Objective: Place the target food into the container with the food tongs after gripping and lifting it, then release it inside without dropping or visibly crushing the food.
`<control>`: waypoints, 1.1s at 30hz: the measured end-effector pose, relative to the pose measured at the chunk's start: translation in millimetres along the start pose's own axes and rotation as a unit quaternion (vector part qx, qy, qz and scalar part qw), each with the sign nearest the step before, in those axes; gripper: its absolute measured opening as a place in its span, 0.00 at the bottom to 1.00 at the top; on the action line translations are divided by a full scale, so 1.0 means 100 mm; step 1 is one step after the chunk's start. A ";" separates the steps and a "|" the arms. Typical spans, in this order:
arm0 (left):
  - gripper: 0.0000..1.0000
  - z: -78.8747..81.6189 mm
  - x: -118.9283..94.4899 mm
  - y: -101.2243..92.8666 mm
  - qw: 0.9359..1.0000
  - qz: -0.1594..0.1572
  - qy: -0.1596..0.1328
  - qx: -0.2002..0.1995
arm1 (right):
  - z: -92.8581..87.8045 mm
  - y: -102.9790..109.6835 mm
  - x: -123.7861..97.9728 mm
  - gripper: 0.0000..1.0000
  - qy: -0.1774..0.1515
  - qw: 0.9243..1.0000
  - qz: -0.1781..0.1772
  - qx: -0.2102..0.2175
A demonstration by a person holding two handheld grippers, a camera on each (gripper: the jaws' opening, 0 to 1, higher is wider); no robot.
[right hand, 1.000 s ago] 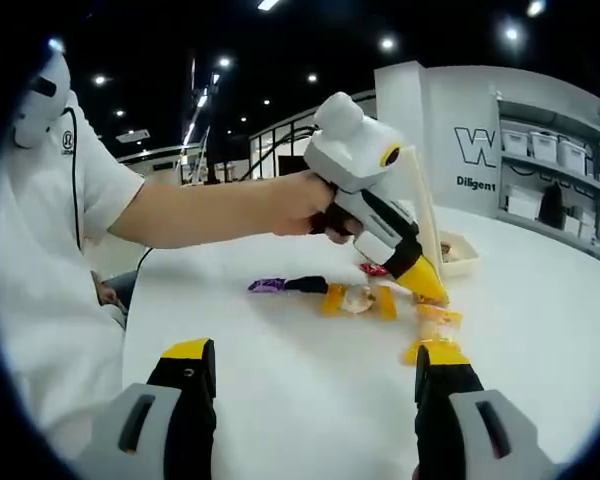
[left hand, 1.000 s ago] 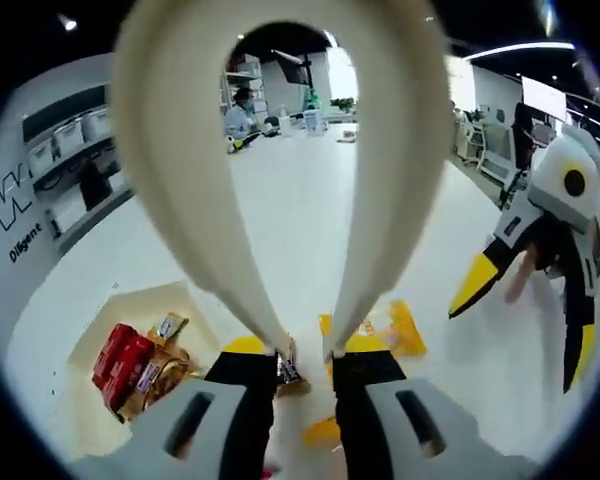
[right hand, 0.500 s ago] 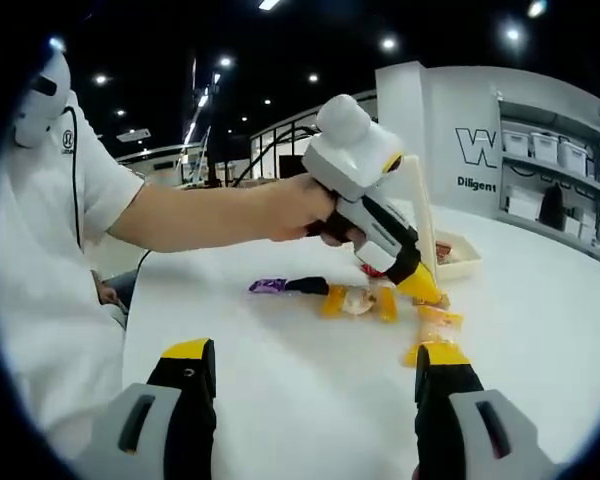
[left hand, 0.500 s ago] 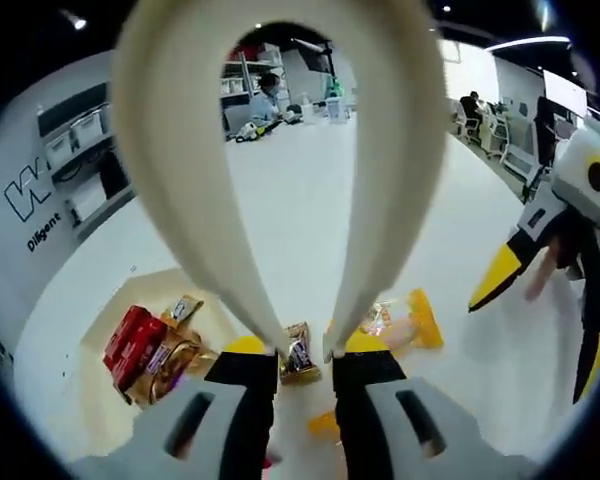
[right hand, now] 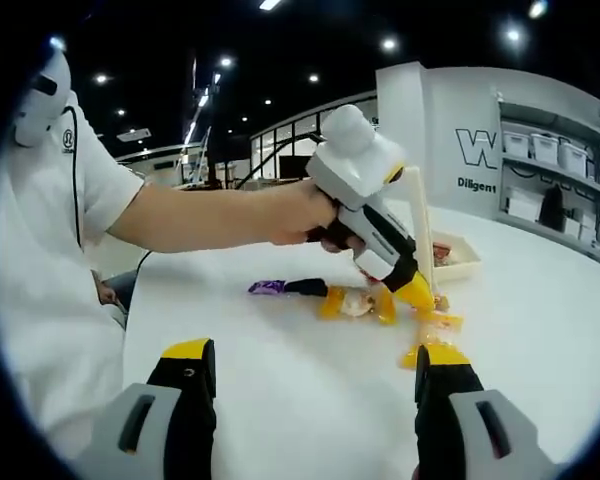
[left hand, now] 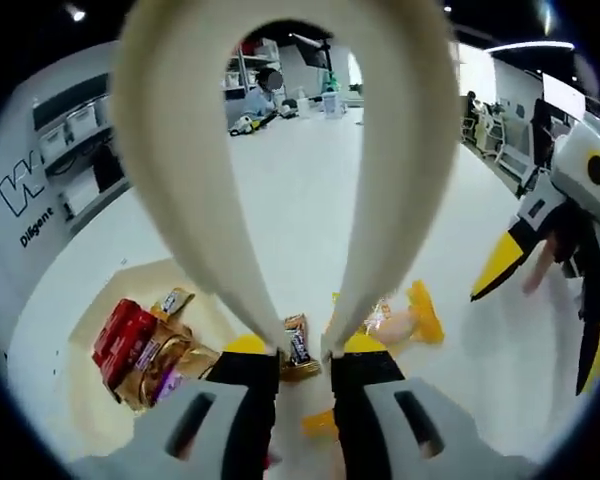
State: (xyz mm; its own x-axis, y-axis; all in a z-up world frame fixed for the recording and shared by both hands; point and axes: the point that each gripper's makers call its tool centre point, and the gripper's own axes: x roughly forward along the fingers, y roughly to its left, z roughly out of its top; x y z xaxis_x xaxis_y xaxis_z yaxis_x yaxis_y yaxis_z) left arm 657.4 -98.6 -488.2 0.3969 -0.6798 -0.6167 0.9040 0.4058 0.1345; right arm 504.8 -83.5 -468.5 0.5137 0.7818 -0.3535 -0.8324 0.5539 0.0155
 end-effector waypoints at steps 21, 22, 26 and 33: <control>0.21 0.04 -0.01 -0.08 0.999 -0.032 0.001 0.027 | -0.02 0.00 0.00 0.81 0.000 1.000 -0.001 0.003; 0.21 0.05 0.00 -0.09 0.999 -0.031 0.000 0.027 | -0.02 0.00 0.00 0.81 0.000 1.000 -0.001 0.003; 0.21 0.04 0.02 -0.06 0.999 -0.019 0.001 0.028 | -0.03 0.00 0.00 0.81 0.001 1.000 -0.001 0.003; 0.21 -0.01 0.05 -0.03 1.000 -0.013 0.008 0.021 | -0.04 -0.01 0.00 0.81 0.001 1.000 -0.001 0.005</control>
State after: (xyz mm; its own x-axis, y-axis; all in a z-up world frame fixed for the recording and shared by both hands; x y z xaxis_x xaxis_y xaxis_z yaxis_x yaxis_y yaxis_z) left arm 656.5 -102.3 -492.4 0.3717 -0.6789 -0.6332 0.9196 0.3627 0.1509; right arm 504.7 -85.1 -472.0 0.5149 0.7801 -0.3555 -0.8293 0.5582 0.0238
